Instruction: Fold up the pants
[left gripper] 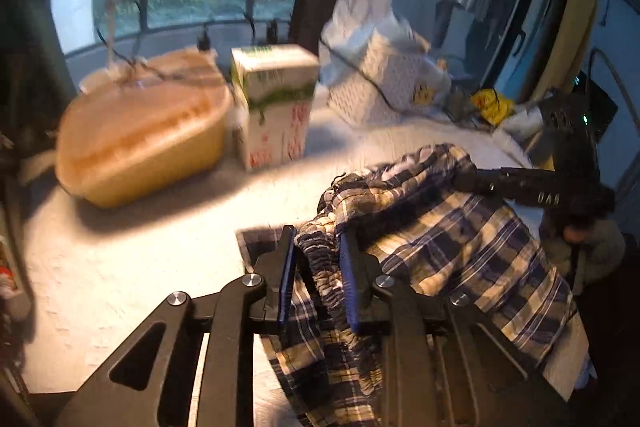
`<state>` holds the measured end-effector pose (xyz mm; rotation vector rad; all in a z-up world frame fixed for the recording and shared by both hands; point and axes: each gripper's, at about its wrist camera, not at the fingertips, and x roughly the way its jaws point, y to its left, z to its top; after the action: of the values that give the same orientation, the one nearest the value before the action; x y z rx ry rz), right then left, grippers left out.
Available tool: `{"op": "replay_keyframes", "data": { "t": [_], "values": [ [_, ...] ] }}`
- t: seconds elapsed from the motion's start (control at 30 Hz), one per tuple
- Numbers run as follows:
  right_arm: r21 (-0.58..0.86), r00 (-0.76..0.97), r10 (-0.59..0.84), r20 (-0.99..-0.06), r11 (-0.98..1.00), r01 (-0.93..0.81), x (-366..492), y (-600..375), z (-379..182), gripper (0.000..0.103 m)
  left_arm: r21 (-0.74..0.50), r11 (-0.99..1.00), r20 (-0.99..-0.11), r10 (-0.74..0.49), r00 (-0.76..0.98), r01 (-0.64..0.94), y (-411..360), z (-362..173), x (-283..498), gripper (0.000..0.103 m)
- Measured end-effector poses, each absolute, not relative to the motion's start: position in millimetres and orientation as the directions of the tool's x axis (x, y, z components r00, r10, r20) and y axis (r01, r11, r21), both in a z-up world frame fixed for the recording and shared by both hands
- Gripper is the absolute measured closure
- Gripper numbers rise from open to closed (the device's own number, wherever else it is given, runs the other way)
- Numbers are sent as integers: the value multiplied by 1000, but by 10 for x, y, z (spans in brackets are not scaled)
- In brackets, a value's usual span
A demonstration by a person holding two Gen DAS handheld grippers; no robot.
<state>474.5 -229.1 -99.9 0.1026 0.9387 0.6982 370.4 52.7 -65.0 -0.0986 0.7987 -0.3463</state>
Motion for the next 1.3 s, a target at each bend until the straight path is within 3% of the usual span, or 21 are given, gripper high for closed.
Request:
{"op": "replay_keyframes", "data": {
  "t": [0.13,0.37,0.4,0.47,0.5,0.53,0.6,0.7,0.87,0.97,1.13,1.23,1.3],
  "values": [
    [274,426,565,-706,774,-571,4734,-2054,-862,81,-182,957,-687,-289,667,227,593,-620,3748,83],
    [220,396,517,-759,777,-590,4920,-1812,-1097,80,-172,971,-783,-236,576,164,647,-1095,3863,82],
    [215,399,513,-760,777,-591,4912,-1823,-1101,77,-177,971,-779,-237,581,159,661,-1108,3862,80],
    [192,412,491,-768,790,-583,4905,-1836,-1089,61,-199,970,-778,-245,578,142,707,-1098,3864,78],
    [171,429,466,-774,806,-567,4905,-1857,-1076,46,-206,969,-778,-248,577,137,725,-1082,3864,78],
    [153,445,446,-776,819,-553,4900,-1894,-1054,41,-209,969,-778,-246,578,131,741,-1062,3855,76],
    [144,473,442,-763,828,-542,4841,-2006,-944,41,-208,971,-775,-238,585,119,781,-996,3814,74],
    [95,537,442,-719,827,-554,4639,-2134,-707,41,-199,976,-756,-212,619,90,799,-821,3704,59],
    [74,528,540,-656,742,-666,4162,-2118,-410,41,-170,980,-673,-191,714,101,720,-458,3438,58],
    [44,473,567,-675,670,-741,3935,-1947,-477,41,-230,949,-620,-313,720,214,509,-359,3264,58],
    [73,372,551,-747,624,-778,3819,-1791,-815,41,-226,907,-711,-403,576,355,58,-727,3236,58],
    [96,339,525,-780,636,-766,3838,-1815,-999,41,-209,919,-773,-365,519,336,-20,-1051,3316,58],
    [103,318,516,-796,633,-767,3823,-1833,-1077,41,-203,924,-768,-356,533,325,27,-1079,3305,58]
  ]
}}
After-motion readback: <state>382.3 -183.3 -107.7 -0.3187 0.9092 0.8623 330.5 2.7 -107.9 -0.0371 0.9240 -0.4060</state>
